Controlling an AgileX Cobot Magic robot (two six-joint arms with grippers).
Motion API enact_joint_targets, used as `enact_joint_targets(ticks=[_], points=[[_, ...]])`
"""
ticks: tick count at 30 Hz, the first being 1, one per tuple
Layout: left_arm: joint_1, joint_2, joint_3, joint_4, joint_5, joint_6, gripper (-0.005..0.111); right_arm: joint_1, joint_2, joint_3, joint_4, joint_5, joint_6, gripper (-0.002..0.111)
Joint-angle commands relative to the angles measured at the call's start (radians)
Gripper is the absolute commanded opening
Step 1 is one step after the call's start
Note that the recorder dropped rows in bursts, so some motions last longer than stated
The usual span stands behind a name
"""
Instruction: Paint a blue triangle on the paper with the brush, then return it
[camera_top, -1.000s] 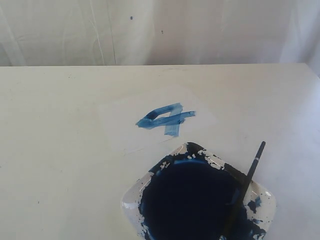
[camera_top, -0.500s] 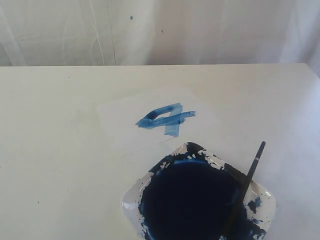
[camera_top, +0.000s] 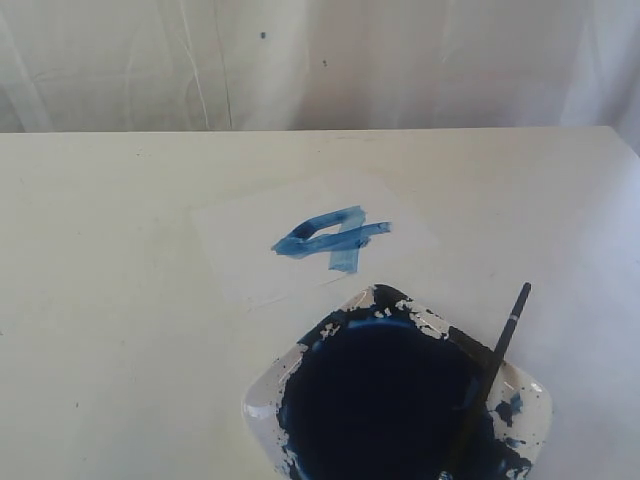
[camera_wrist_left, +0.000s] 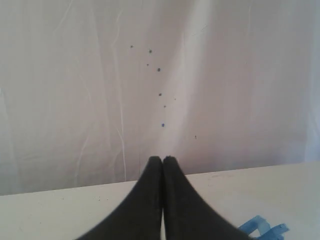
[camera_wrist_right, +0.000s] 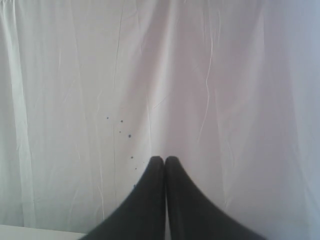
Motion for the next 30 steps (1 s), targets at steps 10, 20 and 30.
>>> enact_joint_targets(ticks=[10, 20, 30], points=[[0.004, -0.036, 0.093, 0.15, 0.042, -0.119, 0.0, 0.004, -0.007, -0.009, -0.007, -0.008, 0.005, 0.0], [0.002, -0.091, 0.248, -0.574, 0.185, 0.558, 0.0, 0.004, -0.007, -0.009, -0.007, -0.019, 0.005, 0.0], [0.002, -0.222, 0.258, -0.601, 0.507, 0.721, 0.0, 0.004, -0.007, -0.009, -0.007, -0.019, 0.005, 0.0]])
